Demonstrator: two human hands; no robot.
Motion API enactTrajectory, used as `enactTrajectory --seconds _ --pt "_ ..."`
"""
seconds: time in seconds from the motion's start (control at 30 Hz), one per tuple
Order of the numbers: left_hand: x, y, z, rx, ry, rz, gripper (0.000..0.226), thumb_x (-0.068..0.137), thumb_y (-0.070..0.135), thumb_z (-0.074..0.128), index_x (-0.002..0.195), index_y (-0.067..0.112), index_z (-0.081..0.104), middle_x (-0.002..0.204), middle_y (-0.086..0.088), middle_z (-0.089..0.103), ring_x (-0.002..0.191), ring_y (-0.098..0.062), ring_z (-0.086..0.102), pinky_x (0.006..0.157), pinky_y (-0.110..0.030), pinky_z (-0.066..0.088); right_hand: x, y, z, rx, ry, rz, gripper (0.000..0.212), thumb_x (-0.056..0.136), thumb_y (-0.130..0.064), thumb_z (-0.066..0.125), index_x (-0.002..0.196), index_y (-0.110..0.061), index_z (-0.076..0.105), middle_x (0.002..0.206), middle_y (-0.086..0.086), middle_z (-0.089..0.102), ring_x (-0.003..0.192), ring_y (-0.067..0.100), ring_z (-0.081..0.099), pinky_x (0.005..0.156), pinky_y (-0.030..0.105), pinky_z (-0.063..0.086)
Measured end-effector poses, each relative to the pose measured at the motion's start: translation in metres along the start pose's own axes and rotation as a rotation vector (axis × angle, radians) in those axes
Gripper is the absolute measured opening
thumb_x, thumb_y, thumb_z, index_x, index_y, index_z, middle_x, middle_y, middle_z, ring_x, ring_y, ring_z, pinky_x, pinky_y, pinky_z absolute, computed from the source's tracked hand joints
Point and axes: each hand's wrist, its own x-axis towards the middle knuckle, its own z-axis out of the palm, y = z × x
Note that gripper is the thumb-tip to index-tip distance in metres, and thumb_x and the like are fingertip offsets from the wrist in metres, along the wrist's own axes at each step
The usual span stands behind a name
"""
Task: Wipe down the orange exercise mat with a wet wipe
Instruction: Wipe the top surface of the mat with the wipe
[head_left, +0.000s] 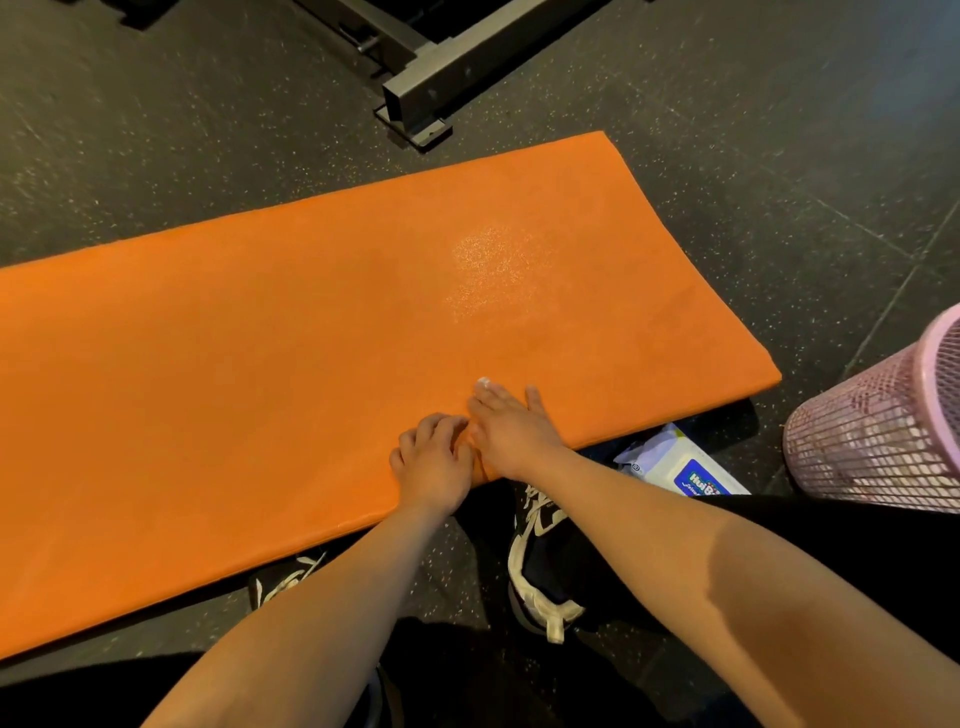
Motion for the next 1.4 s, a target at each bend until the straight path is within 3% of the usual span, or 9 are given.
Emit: enactTrajectory --seconds 0.17,0.23,0.43,0.6,0.67,0.9,1.1,1.23,1.4 --pt "-0.009 0.000 0.005 -0.009 -0.014 0.029 0.042 0.104 0.040 0.040 0.145 0.038 0.044 0.156 0.010 0.032 0.142 -0.022 0.021 0.115 -0.041 0.014 -0.010 0.032 -0.011 0.066 0.106 0.364 0.056 0.110 -0.034 0.018 0.163 -0.020 0.007 0.170 -0.004 -0.005 0.155 0.015 -0.011 0.124 0.054 -0.006" --pt "-0.014 0.000 0.006 0.006 -0.031 0.039 0.045 0.105 0.042 0.036 0.150 0.036 0.038 0.161 0.008 0.027 0.146 -0.023 0.017 0.119 -0.043 0.011 -0.018 0.021 -0.005 0.071 0.133 0.356 0.056 0.109 -0.029 0.021 0.163 -0.016 0.008 0.170 0.000 -0.005 0.155 0.015 -0.012 0.125 0.053 -0.004" --pt "-0.025 -0.001 0.003 -0.028 -0.107 0.079 0.049 0.104 0.047 0.034 0.153 0.039 0.032 0.167 0.008 0.014 0.151 -0.021 0.006 0.123 -0.045 0.003 -0.052 -0.007 0.023 0.019 0.097 0.023 0.053 0.110 -0.034 0.021 0.162 -0.020 0.018 0.170 -0.004 0.002 0.156 0.011 -0.006 0.124 0.048 -0.009" --pt "-0.032 -0.010 -0.004 0.000 -0.160 0.142 0.052 0.097 0.049 0.050 0.147 0.044 0.036 0.167 0.008 0.012 0.153 -0.021 0.002 0.123 -0.047 0.003 -0.050 0.016 0.004 0.091 0.143 0.308 0.055 0.110 -0.036 0.020 0.162 -0.021 0.013 0.170 -0.005 -0.003 0.156 0.015 -0.010 0.123 0.054 -0.006" --pt "-0.031 -0.012 -0.003 0.001 -0.145 0.179 0.045 0.097 0.045 0.055 0.140 0.043 0.042 0.167 0.007 0.015 0.154 -0.023 0.004 0.122 -0.049 0.006 -0.053 0.010 0.003 0.118 0.134 0.346 0.056 0.110 -0.033 0.022 0.163 -0.019 0.010 0.170 -0.003 -0.008 0.155 0.015 -0.013 0.124 0.053 -0.006" --pt "-0.035 -0.010 -0.001 -0.036 -0.077 0.186 0.021 0.101 0.038 0.056 0.121 0.034 0.056 0.163 0.006 0.028 0.153 -0.023 0.014 0.122 -0.048 0.012 -0.071 -0.007 0.014 0.063 0.048 0.080 0.052 0.111 -0.032 0.024 0.161 -0.019 0.019 0.170 -0.004 0.001 0.156 0.015 -0.006 0.123 0.056 -0.007" --pt "-0.036 -0.006 -0.007 -0.072 -0.024 0.206 0.001 0.099 0.032 0.059 0.099 0.032 0.060 0.153 0.007 0.046 0.148 -0.023 0.031 0.118 -0.049 0.023 -0.070 0.007 0.004 0.163 0.144 0.318 0.053 0.110 -0.032 0.023 0.161 -0.017 0.019 0.170 -0.001 0.002 0.156 0.018 -0.003 0.125 0.052 0.001" --pt "-0.038 -0.002 -0.011 -0.169 -0.020 0.179 0.016 0.098 0.027 0.063 0.086 0.034 0.054 0.146 0.003 0.055 0.140 -0.025 0.045 0.111 -0.055 0.035 -0.074 -0.009 0.009 0.199 0.137 0.256 0.050 0.110 -0.027 0.030 0.158 -0.014 0.027 0.170 0.001 0.009 0.156 0.018 0.000 0.126 0.051 0.003" --pt "-0.048 0.009 -0.018 -0.206 0.009 0.128 0.015 0.098 0.026 0.063 0.085 0.028 0.055 0.128 0.003 0.068 0.117 -0.025 0.063 0.101 -0.048 0.045 -0.081 -0.009 0.015 0.264 0.236 0.255 0.045 0.108 -0.028 0.033 0.149 -0.015 0.045 0.166 0.002 0.024 0.155 0.018 0.013 0.125 0.050 0.010"
